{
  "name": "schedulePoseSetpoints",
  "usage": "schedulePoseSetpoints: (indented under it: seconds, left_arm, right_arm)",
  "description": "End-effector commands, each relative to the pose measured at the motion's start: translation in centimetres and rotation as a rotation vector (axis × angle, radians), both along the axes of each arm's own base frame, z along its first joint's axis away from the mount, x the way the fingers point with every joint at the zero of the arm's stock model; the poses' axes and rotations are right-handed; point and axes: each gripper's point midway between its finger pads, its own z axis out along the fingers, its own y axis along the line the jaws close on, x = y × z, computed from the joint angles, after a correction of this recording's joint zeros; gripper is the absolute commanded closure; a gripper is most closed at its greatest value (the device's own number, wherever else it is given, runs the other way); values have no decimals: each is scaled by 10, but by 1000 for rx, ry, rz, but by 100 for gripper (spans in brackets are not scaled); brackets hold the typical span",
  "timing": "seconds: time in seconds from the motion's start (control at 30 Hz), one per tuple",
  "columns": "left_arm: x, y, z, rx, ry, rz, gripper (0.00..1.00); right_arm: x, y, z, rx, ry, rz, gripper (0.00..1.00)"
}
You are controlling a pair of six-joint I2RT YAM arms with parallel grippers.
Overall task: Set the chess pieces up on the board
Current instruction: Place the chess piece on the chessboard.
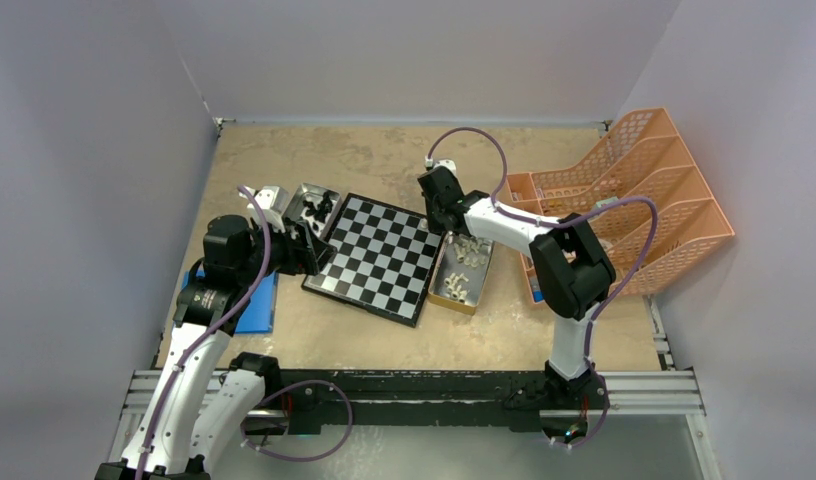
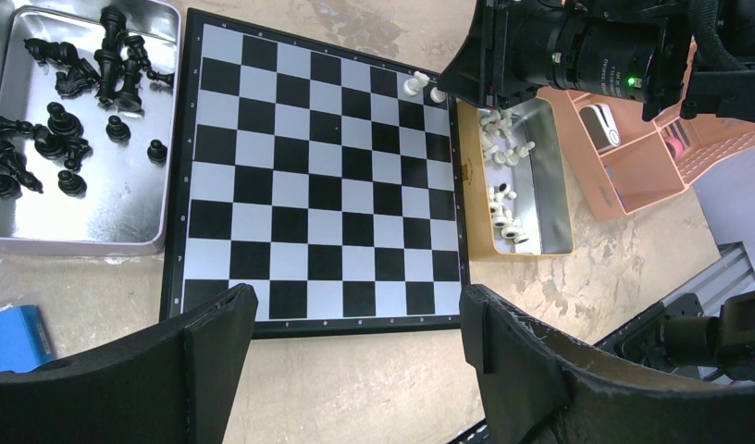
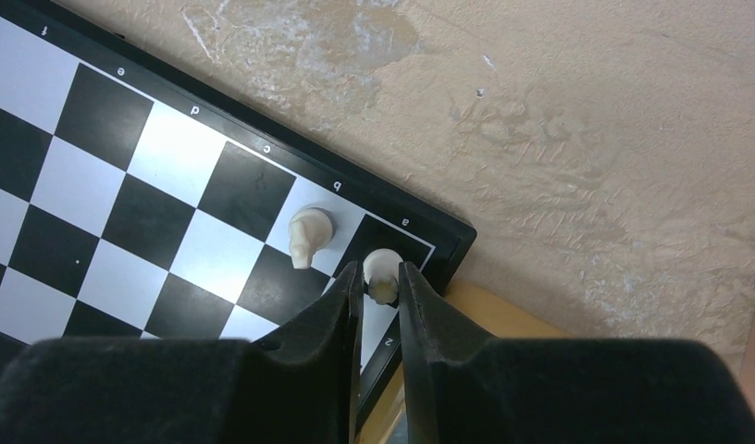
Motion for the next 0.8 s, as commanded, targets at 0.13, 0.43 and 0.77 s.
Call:
schedulePoseSetpoints:
  seconds: [0.13,0.43,0.77]
  left_arm:
    - [3,-1,5,-3,-34,1,19]
    - [4,0,5,-2,-32,3,19]
    - [3,0,5,-3,-29,4,19]
  right_arm:
    - [12,6,30,34,-56,-4,76]
    - [6,-2,71,73,-116,-33,72]
    - [-27,-31,74,76,-120,-91,72]
